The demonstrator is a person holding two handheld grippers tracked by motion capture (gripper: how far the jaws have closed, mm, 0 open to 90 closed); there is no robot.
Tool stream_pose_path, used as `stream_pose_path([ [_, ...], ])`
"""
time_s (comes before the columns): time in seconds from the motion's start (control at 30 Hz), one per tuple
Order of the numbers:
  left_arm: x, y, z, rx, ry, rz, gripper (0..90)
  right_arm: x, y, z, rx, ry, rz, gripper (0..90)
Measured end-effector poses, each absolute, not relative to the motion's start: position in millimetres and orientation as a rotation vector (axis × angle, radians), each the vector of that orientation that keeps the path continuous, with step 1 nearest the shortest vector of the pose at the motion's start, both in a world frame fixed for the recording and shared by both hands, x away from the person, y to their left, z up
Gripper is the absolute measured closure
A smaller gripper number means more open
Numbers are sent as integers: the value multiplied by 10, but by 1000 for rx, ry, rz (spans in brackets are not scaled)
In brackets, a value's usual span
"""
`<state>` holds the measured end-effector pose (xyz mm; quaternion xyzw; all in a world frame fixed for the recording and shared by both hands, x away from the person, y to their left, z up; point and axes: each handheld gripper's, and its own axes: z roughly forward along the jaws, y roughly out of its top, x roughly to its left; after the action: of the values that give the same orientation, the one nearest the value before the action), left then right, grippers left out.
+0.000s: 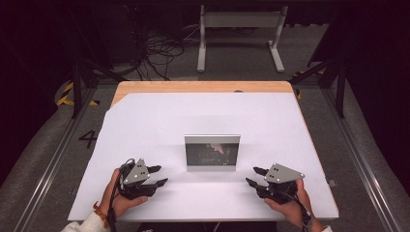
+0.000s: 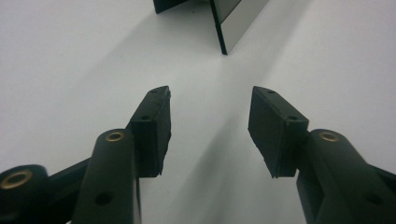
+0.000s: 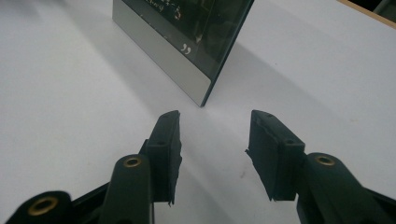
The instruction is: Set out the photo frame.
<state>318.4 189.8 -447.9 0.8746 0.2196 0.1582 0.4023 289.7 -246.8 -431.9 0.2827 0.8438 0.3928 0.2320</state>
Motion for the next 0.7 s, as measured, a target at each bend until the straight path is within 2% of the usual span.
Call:
stream_pose_path([
  [0.1, 3170, 1934, -4507, 2211, 562, 394, 449, 2886, -2493, -4329, 780, 2317, 1077, 505],
  [0.3, 3184, 1921, -4535, 2193, 576, 381, 320, 2905, -2527, -4355, 793, 2305, 1078, 426],
  [0.5, 3204, 1883, -4568, 2199, 610, 375, 152, 2945, -2533, -4376, 809, 2302, 1073, 283],
  [0.53, 3213, 1883, -4577, 2203, 614, 354, 152, 2945, -2533, -4376, 809, 2302, 1073, 283],
  [0.63, 3213, 1870, -4593, 2208, 634, 364, 84, 2955, -2500, -4399, 811, 2319, 1056, 164],
  [0.7, 3216, 1864, -4596, 2201, 639, 334, 69, 2954, -2492, -4405, 811, 2320, 1054, 141],
])
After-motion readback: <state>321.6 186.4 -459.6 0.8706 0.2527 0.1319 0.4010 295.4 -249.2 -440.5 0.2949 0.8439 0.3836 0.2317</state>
